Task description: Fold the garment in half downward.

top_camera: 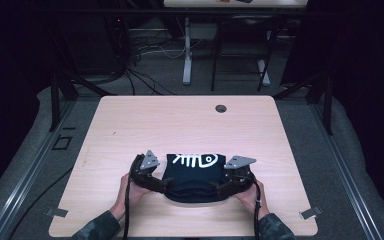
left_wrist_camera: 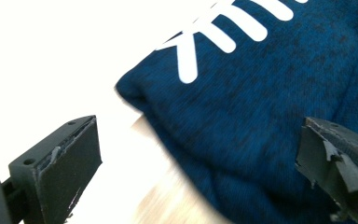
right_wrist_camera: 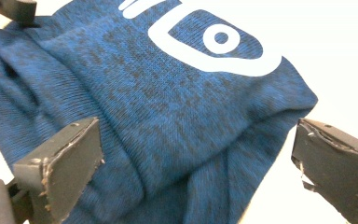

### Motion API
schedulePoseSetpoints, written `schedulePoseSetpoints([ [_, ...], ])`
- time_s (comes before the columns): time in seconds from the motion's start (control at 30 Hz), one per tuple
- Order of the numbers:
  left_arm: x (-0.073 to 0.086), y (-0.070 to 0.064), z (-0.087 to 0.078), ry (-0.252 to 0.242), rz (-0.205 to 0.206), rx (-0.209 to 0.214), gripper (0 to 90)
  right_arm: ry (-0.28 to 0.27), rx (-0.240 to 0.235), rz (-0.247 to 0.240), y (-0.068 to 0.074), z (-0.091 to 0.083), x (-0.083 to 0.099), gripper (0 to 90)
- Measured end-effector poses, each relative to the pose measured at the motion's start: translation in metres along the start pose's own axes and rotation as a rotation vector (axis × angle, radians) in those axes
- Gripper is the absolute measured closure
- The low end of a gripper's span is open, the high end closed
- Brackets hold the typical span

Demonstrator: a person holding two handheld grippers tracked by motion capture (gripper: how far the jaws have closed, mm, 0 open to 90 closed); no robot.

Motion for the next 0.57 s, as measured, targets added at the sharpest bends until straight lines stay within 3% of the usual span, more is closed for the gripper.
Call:
schedulePoseSetpoints([
  [0.17, 0.012, 0.012, -0.020, -0.007, -0.035, -0.043, 0.0, -0.007, 0.039, 0.034, -0.012, -0.022, 0.008, 0.9],
  [0.23, 0.017, 0.015, -0.026, -0.013, -0.051, -0.057, 0.0, 0.015, 0.048, 0.043, -0.017, -0.026, 0.015, 0.7],
  [0.57, 0.042, 0.019, -0.032, 0.049, -0.106, -0.048, 0.0, 0.084, 0.087, 0.058, -0.028, -0.033, 0.049, 0.8],
])
Point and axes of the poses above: each handheld gripper's, and its own axes: z roughly forward along the jaws, x roughly out of its underside, y roughly to its left, the point moved 6 cm from there along z, roughly forward along the jaws, and after that the axes turned 15 degrees about x, right-handed, at the moved point
